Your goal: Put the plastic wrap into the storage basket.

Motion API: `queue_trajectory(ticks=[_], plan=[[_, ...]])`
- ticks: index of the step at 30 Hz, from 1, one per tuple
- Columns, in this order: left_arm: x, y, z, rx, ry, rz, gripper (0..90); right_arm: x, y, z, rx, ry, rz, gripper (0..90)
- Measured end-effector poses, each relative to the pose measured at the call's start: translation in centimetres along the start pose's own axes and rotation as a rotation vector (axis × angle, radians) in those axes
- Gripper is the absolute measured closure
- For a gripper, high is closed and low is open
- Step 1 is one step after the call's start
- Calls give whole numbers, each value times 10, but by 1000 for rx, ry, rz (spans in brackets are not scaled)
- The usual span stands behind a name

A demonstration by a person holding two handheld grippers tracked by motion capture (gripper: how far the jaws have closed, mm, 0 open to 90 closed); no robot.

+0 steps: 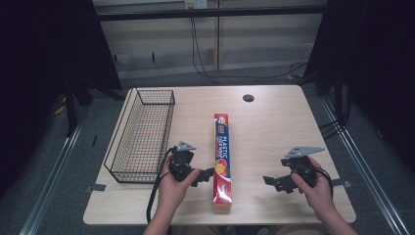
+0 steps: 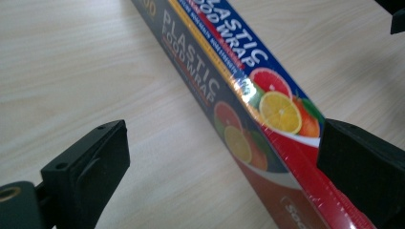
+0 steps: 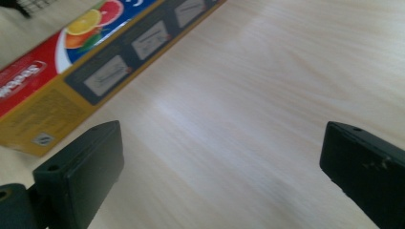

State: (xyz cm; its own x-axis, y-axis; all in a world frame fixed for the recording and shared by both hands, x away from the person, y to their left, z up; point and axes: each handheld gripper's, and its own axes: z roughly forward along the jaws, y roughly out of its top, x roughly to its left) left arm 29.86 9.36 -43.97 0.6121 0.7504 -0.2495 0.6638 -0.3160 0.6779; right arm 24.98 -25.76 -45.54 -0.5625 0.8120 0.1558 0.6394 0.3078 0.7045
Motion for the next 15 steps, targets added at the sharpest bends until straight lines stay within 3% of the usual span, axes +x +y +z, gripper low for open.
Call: queue_trajectory(ticks=[3, 5, 11, 15], plan=[[-2, 5, 3, 4, -1, -14, 42, -2, 0, -3, -14, -20, 5, 15], [-1, 8, 4, 22, -4, 0, 42, -2, 0, -4, -18, -34, 0, 17], [1, 9, 8, 23, -5, -24, 42, -3, 1, -4, -12, -42, -13, 18], [2, 12, 10, 26, -20, -12, 27, -2, 1, -3, 1, -45, -19, 18]])
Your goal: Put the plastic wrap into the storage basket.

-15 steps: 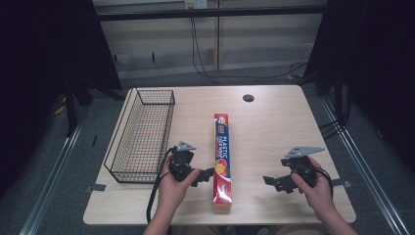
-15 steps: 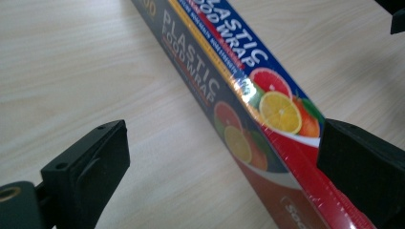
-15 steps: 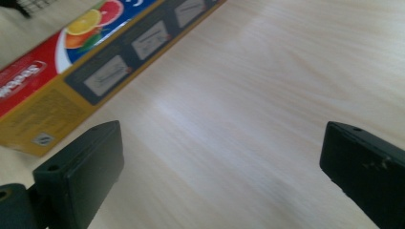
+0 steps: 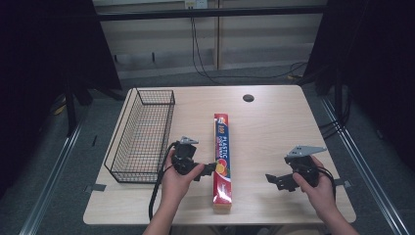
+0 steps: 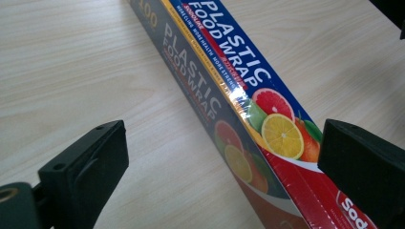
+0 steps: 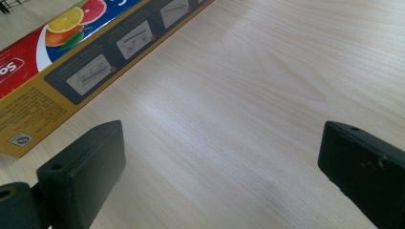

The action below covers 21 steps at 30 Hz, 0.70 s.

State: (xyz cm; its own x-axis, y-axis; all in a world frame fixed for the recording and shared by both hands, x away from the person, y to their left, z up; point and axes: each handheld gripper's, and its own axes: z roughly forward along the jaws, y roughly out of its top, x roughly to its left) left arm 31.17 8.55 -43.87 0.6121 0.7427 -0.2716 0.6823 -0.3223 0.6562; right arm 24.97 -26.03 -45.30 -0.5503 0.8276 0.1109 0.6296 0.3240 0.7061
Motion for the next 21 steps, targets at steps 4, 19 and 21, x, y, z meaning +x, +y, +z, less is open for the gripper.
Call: queue_trajectory(ticks=[4, 19, 21], plan=[[-2, 4, 4, 10, 12, -8, 27, 0, 0, 0, 2, -6, -8, 19], [-8, 23, 23, 53, 20, -38, 62, -3, 0, -1, -1, -21, 8, 19], [-10, 25, 26, 57, 16, -41, 70, -4, 0, -1, 2, -20, 9, 19]])
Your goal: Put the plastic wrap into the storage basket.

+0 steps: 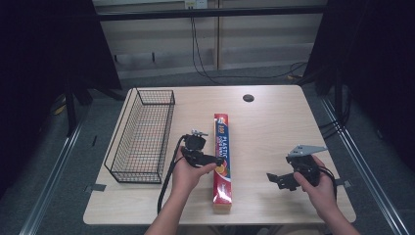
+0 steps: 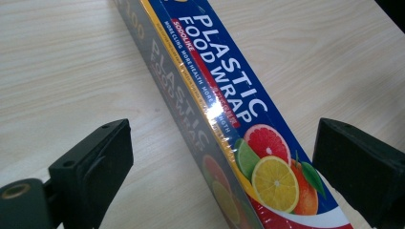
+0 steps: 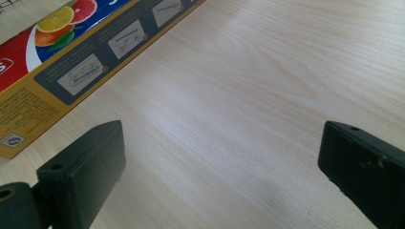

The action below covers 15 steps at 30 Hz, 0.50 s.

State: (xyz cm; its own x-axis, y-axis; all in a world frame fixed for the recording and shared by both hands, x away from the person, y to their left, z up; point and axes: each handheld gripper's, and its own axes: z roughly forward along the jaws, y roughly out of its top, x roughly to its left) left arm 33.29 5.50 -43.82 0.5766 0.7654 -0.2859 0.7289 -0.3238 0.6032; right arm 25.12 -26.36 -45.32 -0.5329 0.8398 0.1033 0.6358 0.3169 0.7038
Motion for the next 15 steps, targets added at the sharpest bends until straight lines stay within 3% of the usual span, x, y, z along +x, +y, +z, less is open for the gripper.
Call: queue_trajectory(ticks=[8, 15], plan=[[-9, 11, 15, 30, 8, -3, 91, -1, 0, 0, -2, -2, -1, 19], [-12, 17, 25, 49, 41, -5, 105, -2, 0, -1, -9, -3, -2, 19]])
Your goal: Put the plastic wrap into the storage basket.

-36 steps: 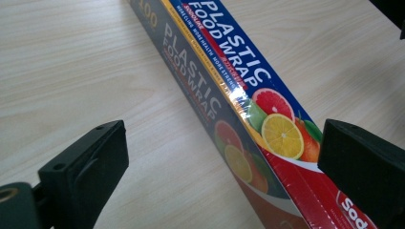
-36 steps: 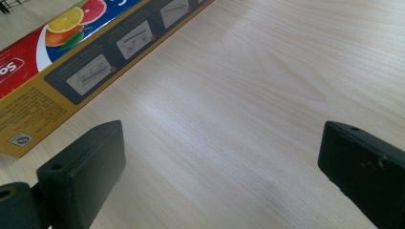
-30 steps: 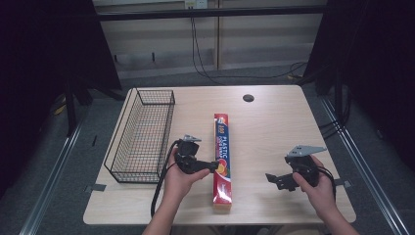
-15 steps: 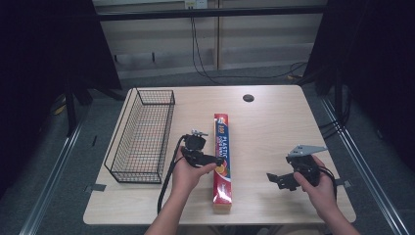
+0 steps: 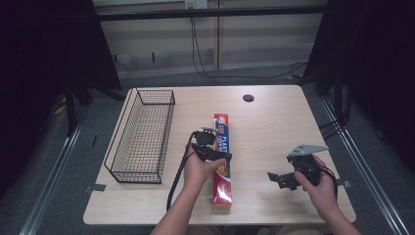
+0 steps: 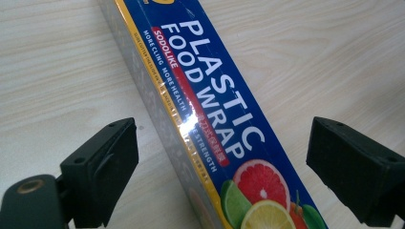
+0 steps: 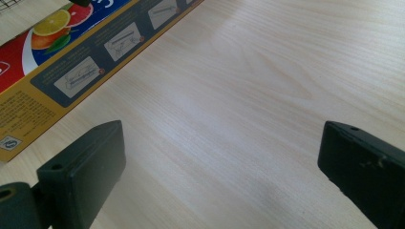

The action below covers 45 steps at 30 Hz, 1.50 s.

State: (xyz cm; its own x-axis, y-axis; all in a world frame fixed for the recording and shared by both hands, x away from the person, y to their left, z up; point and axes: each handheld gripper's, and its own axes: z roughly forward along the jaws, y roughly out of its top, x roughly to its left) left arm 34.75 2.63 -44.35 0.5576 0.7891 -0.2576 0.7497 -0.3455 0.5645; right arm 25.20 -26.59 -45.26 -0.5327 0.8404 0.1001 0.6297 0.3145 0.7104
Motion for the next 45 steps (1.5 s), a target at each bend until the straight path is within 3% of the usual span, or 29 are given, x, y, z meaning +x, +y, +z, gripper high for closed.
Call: queue_trajectory(ticks=[20, 24, 32, 45], plan=[[-5, 10, 20, 57, 78, -26, 139, -1, 1, -2, -14, 6, 4, 20], [-6, 10, 23, 60, 72, -24, 141, -1, 2, -3, -22, 7, 5, 20], [-7, 9, 30, 91, 97, -23, 164, 0, 2, -2, -24, 9, 1, 20], [-7, 8, 34, 118, 92, -70, 225, -1, 2, -3, -27, 10, 6, 20]])
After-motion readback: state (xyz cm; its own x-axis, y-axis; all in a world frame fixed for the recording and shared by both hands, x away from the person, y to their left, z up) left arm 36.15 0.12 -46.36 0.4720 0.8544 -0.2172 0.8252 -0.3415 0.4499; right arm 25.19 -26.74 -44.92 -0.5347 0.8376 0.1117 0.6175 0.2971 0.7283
